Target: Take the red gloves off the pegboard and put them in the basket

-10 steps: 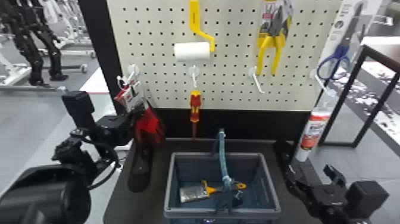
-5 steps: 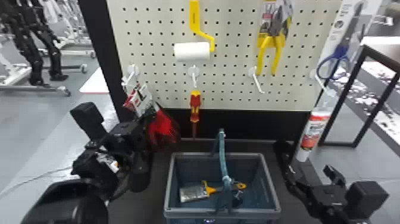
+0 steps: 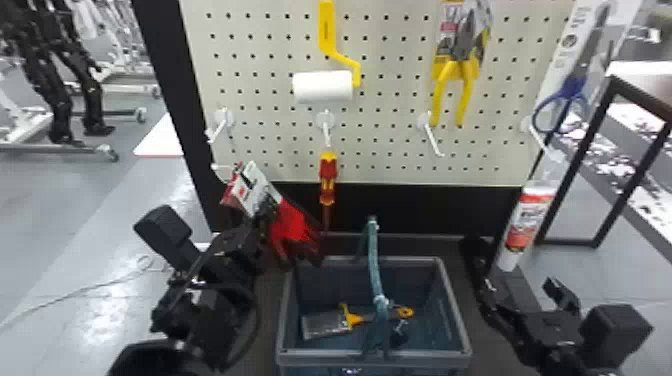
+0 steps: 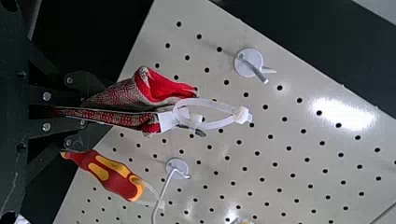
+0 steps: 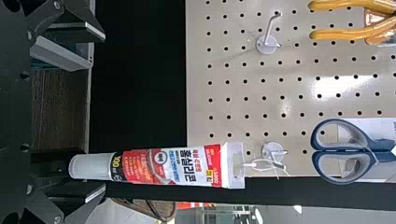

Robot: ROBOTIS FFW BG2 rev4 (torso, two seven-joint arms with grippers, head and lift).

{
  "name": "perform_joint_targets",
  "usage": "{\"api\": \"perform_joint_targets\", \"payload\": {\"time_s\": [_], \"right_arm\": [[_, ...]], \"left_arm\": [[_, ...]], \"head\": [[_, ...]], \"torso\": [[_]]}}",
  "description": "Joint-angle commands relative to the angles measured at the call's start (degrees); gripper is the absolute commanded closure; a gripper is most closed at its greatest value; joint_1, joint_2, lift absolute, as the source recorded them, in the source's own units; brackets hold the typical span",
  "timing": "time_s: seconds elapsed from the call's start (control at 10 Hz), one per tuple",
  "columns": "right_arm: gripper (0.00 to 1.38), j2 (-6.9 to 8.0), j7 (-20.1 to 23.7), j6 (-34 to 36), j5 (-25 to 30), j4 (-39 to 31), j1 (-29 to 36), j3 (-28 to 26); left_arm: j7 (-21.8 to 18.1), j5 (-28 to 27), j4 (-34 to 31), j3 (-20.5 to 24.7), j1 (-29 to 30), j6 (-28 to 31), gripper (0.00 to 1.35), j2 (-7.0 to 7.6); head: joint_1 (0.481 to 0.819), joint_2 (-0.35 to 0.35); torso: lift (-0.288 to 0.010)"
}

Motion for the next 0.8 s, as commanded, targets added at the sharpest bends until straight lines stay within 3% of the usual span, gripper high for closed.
{"api": "perform_joint_targets", "payload": {"time_s": [0.0,0.3,0.7], "right_arm": [[0.17,0.00,0.1,0.0,0.1,0.0,0.0,0.0],[0.17,0.00,0.3,0.0,0.2,0.1,-0.3,0.0],[0.17,0.00,0.7,-0.1,0.3,0.5,-0.9,0.5]], "left_arm": [[0.9,2.1,0.4,-1.3,1.2,-1.7,1.22,0.08],[1.2,7.0,5.8,-4.9,0.9,-5.9,1.22,0.08],[0.7,16.9,11.3,-10.5,-1.1,-8.7,1.22,1.49]], "head": [[0.549,0.000],[0.549,0.000],[0.549,0.000]], "torso": [[-0.100],[-0.100],[-0.100]]}}
